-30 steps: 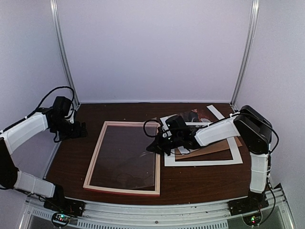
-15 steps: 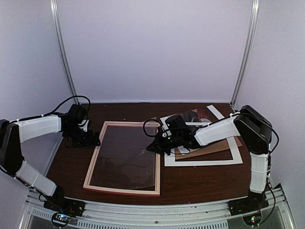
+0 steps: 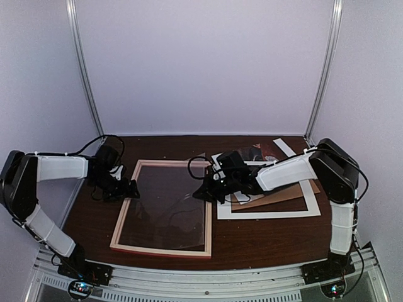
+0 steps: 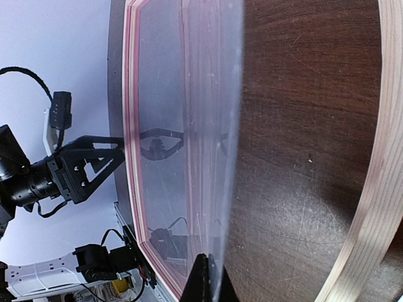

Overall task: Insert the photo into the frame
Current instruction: Place the glass panel at the frame body.

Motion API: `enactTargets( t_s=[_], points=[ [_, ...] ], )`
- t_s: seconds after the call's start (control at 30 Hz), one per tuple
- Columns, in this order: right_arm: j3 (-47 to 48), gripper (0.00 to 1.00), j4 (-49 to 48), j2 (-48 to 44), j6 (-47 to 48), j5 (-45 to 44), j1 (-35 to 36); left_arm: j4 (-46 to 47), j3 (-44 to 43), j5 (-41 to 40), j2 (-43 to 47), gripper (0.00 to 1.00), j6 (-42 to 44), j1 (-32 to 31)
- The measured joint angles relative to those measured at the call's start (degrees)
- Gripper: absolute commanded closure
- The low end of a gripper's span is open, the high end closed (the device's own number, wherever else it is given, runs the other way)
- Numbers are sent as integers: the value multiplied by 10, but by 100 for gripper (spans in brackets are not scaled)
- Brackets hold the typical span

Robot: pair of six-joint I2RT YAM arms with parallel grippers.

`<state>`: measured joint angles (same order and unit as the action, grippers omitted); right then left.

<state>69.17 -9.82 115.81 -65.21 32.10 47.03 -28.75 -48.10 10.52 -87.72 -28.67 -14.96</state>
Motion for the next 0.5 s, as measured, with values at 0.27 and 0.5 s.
enactTargets(
  t_s=[0.27, 0.5],
  points=[
    [20, 100, 22, 15, 23, 0, 0, 39, 20, 43, -10, 15, -17, -2],
    [42, 98, 56, 23, 49, 0, -1, 65, 40, 47, -5, 20, -40, -12]
  ],
)
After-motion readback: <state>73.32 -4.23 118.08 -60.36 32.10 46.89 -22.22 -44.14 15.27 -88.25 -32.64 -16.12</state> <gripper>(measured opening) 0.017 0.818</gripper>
